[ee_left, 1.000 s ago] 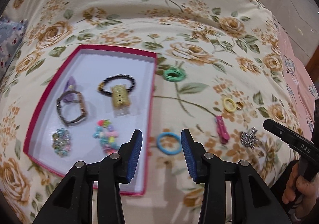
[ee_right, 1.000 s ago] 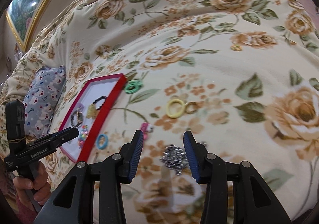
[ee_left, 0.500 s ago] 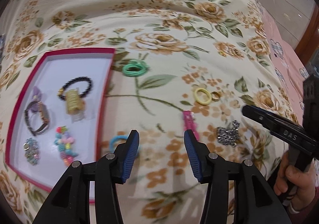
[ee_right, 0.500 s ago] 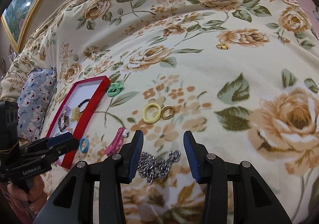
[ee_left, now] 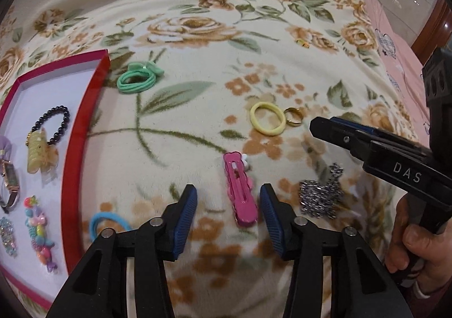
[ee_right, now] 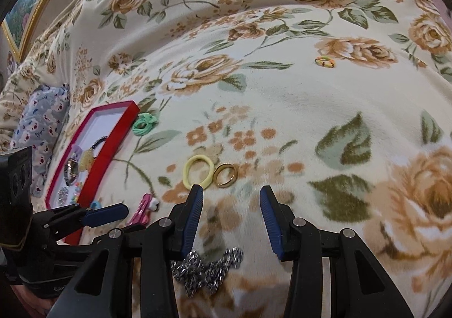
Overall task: Organize jewelry
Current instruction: 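Grasp the pink hair clip with the left tool while the right grasps the gold ring, then carry the pink hair clip and gold ring over the red box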
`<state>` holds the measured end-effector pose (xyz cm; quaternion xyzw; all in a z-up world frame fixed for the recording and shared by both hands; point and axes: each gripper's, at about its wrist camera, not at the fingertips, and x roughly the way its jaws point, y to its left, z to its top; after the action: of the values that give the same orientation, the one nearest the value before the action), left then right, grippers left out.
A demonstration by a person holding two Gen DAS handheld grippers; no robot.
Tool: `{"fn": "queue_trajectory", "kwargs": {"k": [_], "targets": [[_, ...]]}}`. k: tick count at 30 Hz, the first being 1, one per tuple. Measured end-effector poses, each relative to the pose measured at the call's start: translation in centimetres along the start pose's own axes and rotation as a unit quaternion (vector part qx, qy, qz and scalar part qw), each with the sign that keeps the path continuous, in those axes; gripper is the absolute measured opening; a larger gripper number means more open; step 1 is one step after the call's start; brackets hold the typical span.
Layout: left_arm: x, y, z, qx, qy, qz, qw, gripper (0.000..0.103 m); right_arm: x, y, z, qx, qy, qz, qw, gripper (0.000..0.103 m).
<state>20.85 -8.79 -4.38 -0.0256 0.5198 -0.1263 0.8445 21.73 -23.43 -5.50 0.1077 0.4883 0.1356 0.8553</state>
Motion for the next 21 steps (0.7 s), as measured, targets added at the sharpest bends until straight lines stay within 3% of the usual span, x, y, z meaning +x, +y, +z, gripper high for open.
{"fn": "queue_trajectory", "kwargs": {"k": [4,7,9,11,16,21], "targets": [[1.0,0.2,0.4,0.003,-0.004,0.005,1.0,0.019,1.6,0.5,0.4,-0.022,0.01,-0.017,1.0,0.042],[1.2,0.6,0.5,-0.002,-0.008,-0.005,1.0,0.019,2.4,1.2,0.6,-0.044,0.009,-0.036,0.998,0.042],[1.2,0.8,0.5,-0.003,-0.009,-0.008,0.9999,0.019,2.8,1.6,0.8,-0.058,0.008,-0.047,0.997,0.036],[1.1,0.9,0.4,-0.004,-0.011,-0.009,0.9999,0.019,3.1,2.1,0.9,-0.071,0.008,-0.057,0.996,0.023],[-0.1,1.7,0.0,-0.014,-0.017,-0.012,0.9997,0.019,2.6,2.4,0.6,-0.077,0.004,-0.06,0.995,0.023],[-2.3,2.8,-0.8,-0.023,-0.033,-0.014,0.9991,0.018,0.9,2.6,0.3,-0.054,-0.008,-0.035,0.998,0.023]]}}
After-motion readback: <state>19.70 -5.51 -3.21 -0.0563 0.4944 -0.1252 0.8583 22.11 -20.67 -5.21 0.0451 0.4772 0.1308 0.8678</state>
